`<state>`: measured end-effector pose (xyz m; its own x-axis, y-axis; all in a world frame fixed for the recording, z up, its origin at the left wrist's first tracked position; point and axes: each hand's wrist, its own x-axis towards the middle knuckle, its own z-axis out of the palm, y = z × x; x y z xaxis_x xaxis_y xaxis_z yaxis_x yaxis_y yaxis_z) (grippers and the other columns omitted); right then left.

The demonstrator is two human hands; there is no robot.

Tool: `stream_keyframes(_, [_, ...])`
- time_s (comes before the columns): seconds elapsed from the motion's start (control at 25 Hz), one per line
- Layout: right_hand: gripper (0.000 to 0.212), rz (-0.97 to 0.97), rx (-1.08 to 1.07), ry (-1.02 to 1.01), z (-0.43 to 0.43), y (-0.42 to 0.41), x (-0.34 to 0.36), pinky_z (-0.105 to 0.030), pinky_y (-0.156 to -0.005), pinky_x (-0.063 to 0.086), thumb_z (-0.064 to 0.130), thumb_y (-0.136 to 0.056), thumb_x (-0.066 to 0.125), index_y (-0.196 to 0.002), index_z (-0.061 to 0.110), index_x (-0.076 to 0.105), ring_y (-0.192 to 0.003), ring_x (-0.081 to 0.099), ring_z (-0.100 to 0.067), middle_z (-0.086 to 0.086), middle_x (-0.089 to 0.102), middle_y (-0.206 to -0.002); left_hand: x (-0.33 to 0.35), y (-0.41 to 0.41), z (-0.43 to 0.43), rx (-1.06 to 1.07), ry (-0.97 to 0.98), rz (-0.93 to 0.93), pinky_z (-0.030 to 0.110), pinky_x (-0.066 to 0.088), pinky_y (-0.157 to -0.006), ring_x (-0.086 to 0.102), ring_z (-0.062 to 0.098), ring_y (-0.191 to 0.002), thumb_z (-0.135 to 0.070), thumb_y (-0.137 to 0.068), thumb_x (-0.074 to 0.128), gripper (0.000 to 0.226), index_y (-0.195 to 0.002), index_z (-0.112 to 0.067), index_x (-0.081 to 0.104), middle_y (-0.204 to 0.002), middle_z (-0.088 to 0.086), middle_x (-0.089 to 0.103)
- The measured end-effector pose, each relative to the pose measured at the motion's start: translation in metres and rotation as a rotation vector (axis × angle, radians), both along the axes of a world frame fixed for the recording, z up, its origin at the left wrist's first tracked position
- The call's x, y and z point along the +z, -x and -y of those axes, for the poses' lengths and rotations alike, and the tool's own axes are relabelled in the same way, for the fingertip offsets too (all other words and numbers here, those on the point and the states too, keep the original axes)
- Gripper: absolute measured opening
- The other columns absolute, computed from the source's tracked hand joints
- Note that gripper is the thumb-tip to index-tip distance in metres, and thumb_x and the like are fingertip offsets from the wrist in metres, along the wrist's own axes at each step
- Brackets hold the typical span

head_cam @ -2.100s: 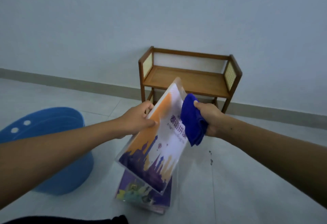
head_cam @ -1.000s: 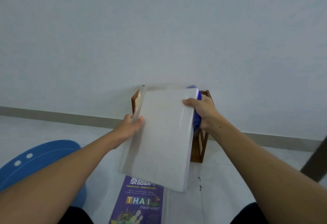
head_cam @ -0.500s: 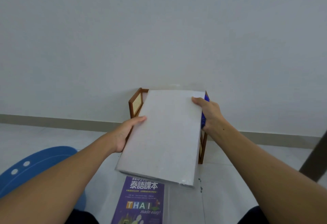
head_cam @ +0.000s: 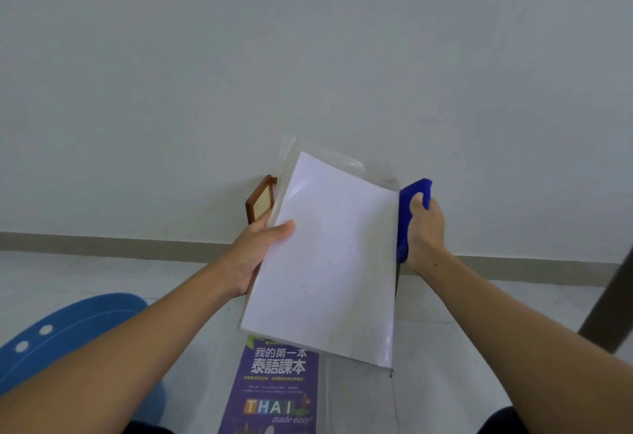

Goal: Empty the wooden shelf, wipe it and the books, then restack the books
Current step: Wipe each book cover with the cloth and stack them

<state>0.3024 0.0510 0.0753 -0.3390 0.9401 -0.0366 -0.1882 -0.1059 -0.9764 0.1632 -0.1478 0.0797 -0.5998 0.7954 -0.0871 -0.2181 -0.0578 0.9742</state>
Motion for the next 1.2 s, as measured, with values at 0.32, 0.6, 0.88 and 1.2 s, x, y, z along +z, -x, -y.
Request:
stream_keyframes(0.32, [0.046, 0.642, 0.255, -0.611, 0.029, 0.027, 0.008, -0.063, -0.113, 0.009, 0.038, -0.104, 0.023, -0.15, 0.039, 0.018, -0.147, 0.007, -0.024, 0.004, 0.015, -0.16, 0.01, -0.005, -0.001, -0.014, -0.082, -0.021, 0.039, 0.055, -0.081, 0.067, 0.027, -0.102, -0.016, -0.094, 0.055, 0.028, -0.114, -0.033, 0.061, -0.112, 0.004, 0.071])
stream_keyframes(0.6, [0.048, 0.609, 0.479, -1.012, 0.06, 0.047, 0.035, -0.063, -0.112, -0.007, 0.048, -0.101, 0.024, -0.147, 0.052, 0.01, -0.147, -0.011, -0.012, 0.023, -0.002, -0.159, 0.012, -0.009, 0.002, -0.104, -0.123, 0.007, 0.038, 0.057, -0.082, 0.066, 0.03, -0.106, -0.016, -0.094, 0.054, 0.036, -0.127, -0.027, 0.055, -0.117, 0.009, 0.068])
stream_keyframes(0.88, [0.046, 0.676, 0.429, -0.819, 0.032, 0.042, 0.036, -0.066, -0.11, -0.005, 0.048, -0.101, 0.014, -0.147, 0.053, 0.009, -0.148, -0.005, -0.014, 0.025, 0.0, -0.158, 0.011, -0.007, 0.004, -0.083, -0.079, -0.007, 0.035, 0.055, -0.079, 0.069, 0.025, -0.099, -0.019, -0.092, 0.055, 0.035, -0.128, -0.02, 0.057, -0.112, 0.007, 0.071])
stream_keyframes(1.2, [0.045, 0.642, 0.526, -1.136, 0.051, 0.041, 0.013, -0.056, -0.114, 0.001, 0.05, -0.102, 0.015, -0.145, 0.056, 0.003, -0.146, -0.008, -0.003, 0.029, -0.004, -0.156, 0.012, -0.001, 0.004, 0.002, -0.13, 0.002, 0.034, 0.055, -0.077, 0.07, 0.022, -0.095, -0.019, -0.097, 0.05, 0.031, -0.126, -0.023, 0.058, -0.109, 0.005, 0.071])
